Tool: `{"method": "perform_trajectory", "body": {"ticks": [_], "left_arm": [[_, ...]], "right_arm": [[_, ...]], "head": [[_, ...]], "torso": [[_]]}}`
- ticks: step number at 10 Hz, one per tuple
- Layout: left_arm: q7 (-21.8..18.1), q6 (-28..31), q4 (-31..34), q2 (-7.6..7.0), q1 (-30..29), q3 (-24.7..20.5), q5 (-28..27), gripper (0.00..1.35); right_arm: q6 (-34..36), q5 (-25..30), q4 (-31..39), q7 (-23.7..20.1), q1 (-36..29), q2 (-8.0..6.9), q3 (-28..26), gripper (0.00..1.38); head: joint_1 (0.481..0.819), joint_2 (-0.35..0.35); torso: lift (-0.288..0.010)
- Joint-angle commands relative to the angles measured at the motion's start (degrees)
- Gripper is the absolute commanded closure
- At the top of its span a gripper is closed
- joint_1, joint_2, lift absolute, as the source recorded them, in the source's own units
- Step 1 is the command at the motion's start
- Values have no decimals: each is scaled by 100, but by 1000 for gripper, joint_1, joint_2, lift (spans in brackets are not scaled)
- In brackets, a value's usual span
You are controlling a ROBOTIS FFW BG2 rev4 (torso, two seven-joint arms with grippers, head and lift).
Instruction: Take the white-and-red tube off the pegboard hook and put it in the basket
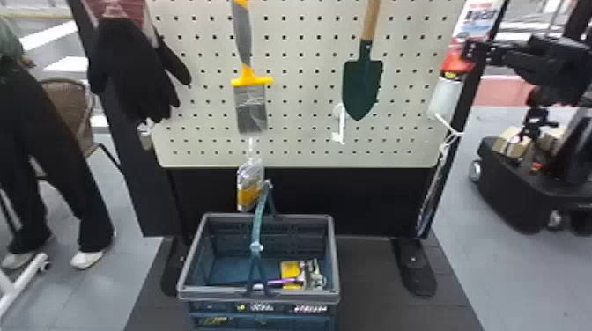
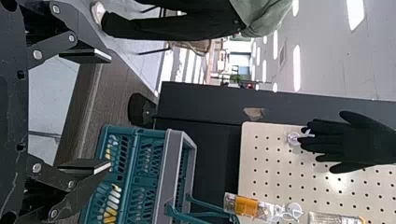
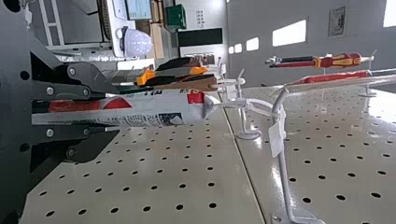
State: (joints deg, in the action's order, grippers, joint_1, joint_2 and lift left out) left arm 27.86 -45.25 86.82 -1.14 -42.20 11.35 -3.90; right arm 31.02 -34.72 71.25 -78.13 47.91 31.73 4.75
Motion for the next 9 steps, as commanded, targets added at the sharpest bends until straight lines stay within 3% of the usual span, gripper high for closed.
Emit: {"method": "perform_trajectory", "body": {"ticks": [1, 6, 9], "left_arm": [[1, 8, 2, 0, -4, 7, 12, 470], [-8, -19, 2, 0, -29, -10, 30, 470], [-8, -1, 2, -9, -29, -2, 56, 470]], "right_arm": [[1, 0, 12, -19, -7, 0, 0, 1003], [36, 0, 40, -19, -44, 0, 0, 1003], [168, 26, 799, -18, -450, 0, -334, 1003]], "head": [[549, 0], [549, 0], [549, 0]], "torso": [[-100], [-100], [-100]]}}
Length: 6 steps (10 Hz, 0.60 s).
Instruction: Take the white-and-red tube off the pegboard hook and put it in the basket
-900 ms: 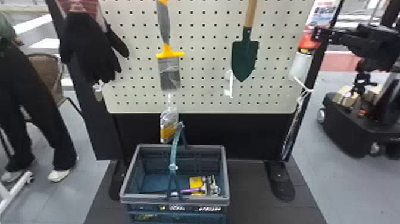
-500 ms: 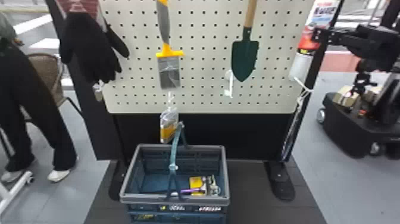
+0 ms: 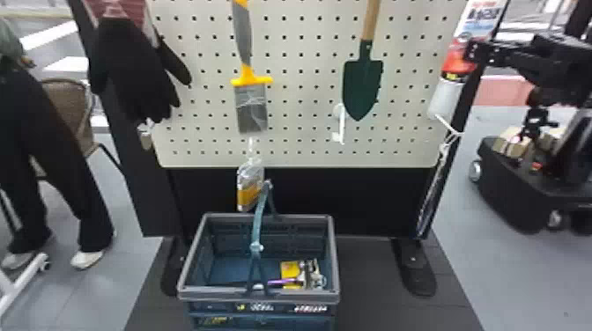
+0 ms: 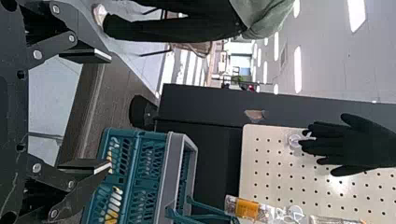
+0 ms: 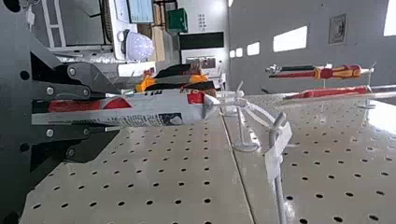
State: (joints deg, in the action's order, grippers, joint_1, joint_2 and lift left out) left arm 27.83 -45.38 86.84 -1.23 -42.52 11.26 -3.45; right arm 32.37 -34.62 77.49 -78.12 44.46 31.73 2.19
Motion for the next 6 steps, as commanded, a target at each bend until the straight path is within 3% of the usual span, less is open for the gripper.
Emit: {"method": "perform_trajectory", "body": {"ticks": [1, 6], "left_arm": [[3, 21, 0, 0, -9, 7, 20, 470], [3, 38, 0, -35, -9, 43, 90, 470]], "right_arm": [[85, 43, 499, 34, -303, -9, -263, 1003], [94, 149, 837, 122, -376, -9, -571, 1003]], "head": [[549, 0], [549, 0]], "torso": [[-100], [-100]]}}
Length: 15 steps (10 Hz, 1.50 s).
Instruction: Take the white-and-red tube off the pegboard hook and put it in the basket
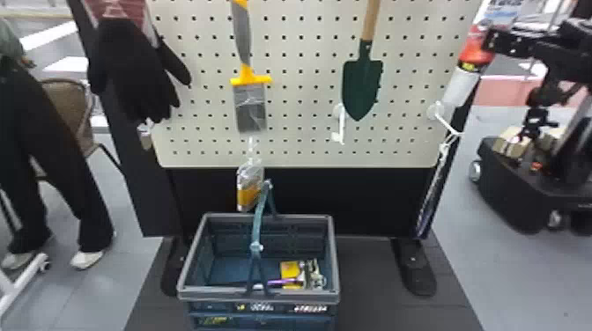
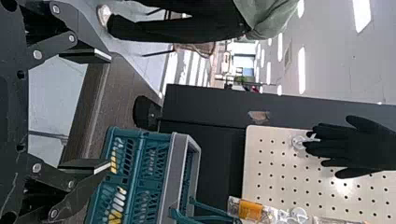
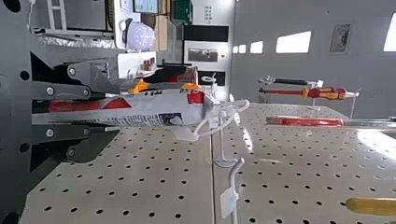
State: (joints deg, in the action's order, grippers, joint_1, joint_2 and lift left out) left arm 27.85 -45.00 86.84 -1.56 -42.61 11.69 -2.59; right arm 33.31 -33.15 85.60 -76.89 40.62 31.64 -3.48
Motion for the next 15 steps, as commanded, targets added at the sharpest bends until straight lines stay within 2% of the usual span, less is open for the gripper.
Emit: {"method": "perform_trajectory", "body": {"ticks": [1, 4, 7, 10, 12, 15], "left_arm": [[1, 0, 0, 7, 0, 9, 4, 470], [-7, 18, 0, 7, 25, 18, 4, 470], [1, 44, 0, 16, 25, 18, 31, 470], [1, 36, -14, 7, 37, 18, 48, 470], [1, 18, 0, -11, 37, 18, 75, 470], [1, 0, 0, -72, 25, 35, 136, 470]], "right_arm": [[0, -16, 68, -1, -29, -18, -4, 1003], [-44, -60, 96, 43, -275, -220, -4, 1003], [-202, -87, 96, 87, -706, -624, -4, 1003], [-440, -52, 96, 227, -1050, -940, -4, 1003], [-607, -43, 167, 350, -1346, -1213, -4, 1003], [-765, 45, -44, 412, -1690, -1503, -4, 1003]], "head": [[549, 0], [549, 0], [549, 0], [549, 0], [549, 0], [549, 0]], "torso": [[-100], [-100], [-100], [-100], [-100], [-100]]}}
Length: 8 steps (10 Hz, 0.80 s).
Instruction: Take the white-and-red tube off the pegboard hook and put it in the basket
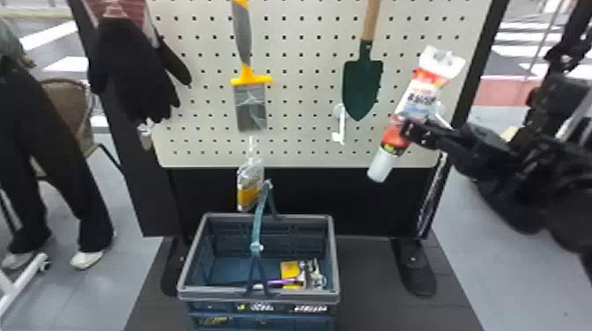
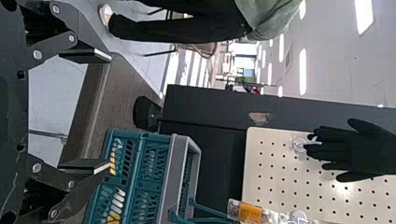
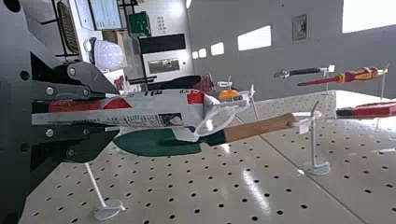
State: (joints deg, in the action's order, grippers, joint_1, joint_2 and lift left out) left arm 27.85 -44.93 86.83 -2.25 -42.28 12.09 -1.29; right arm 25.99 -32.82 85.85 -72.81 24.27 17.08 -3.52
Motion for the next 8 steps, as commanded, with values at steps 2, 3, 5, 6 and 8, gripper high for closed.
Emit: {"method": "perform_trajectory", "body": {"ticks": [2, 3, 5, 6, 8], "left_arm": [[1, 2, 1, -56, 16, 30, 33, 470], [1, 2, 1, -56, 16, 39, 41, 470], [1, 20, -13, -56, 29, 47, 41, 470], [1, 20, 1, -56, 29, 56, 50, 470], [1, 20, 1, -56, 41, 65, 33, 470]], "right_arm": [[-147, 74, -337, 21, -301, -293, 0, 1003], [-217, 56, -506, 39, -412, -381, 18, 1003], [-358, 3, -858, 65, -498, -469, 35, 1003], [-463, 3, -1111, 74, -498, -522, 35, 1003], [-745, -14, -2039, 83, -424, -671, 79, 1003]], "head": [[549, 0], [549, 0], [549, 0], [549, 0], [549, 0]], "torso": [[-100], [-100], [-100], [-100], [-100]]}}
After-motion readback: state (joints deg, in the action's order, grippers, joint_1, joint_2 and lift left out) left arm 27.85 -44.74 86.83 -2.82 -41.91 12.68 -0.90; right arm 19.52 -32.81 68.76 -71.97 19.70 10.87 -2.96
